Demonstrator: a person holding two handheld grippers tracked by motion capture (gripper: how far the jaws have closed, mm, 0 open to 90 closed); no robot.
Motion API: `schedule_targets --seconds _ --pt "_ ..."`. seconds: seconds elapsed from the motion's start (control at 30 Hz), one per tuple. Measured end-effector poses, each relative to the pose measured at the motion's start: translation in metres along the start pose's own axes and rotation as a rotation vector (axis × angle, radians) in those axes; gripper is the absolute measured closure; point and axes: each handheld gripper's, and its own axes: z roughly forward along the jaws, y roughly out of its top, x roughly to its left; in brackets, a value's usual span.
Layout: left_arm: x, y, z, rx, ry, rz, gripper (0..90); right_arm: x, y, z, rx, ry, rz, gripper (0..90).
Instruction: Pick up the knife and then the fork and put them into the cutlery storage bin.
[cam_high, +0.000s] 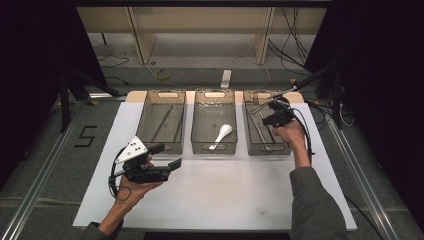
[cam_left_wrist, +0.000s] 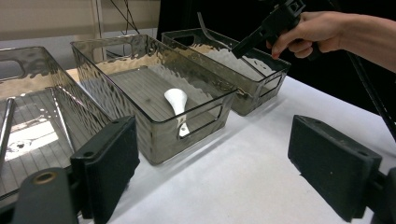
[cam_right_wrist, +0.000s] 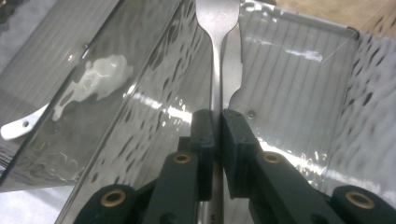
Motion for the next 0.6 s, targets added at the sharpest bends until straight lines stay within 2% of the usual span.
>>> schedule_targets --seconds 0.23,0.27,0.33,0.4,0.5,0.6 --pt "0.001 0.000 0.000 0.003 0.000 -0.002 15.6 0.000 -0.002 0.007 0.023 -0.003 0.023 82.9" --pt "0.001 0.000 0.000 0.003 0.000 -0.002 15.6 0.000 -0.002 0.007 0.025 0.005 0.025 81.2" --pt "0.000 0.000 0.000 0.002 0.000 -0.001 15.6 -0.001 -0.002 0.006 0.024 0.024 0.042 71.0" --pt "0.000 0.000 0.000 0.003 0.001 -0.002 15.6 0.001 -0.001 0.004 0.020 0.032 0.035 67.9" --pt "0.000 0.000 0.001 0.003 0.003 -0.002 15.6 0.004 -0.001 -0.005 -0.019 0.035 0.022 63.9" --pt "0.000 0.000 0.001 0.005 0.002 0.000 15.6 0.008 -0.002 -0.014 -0.055 0.063 0.015 58.3"
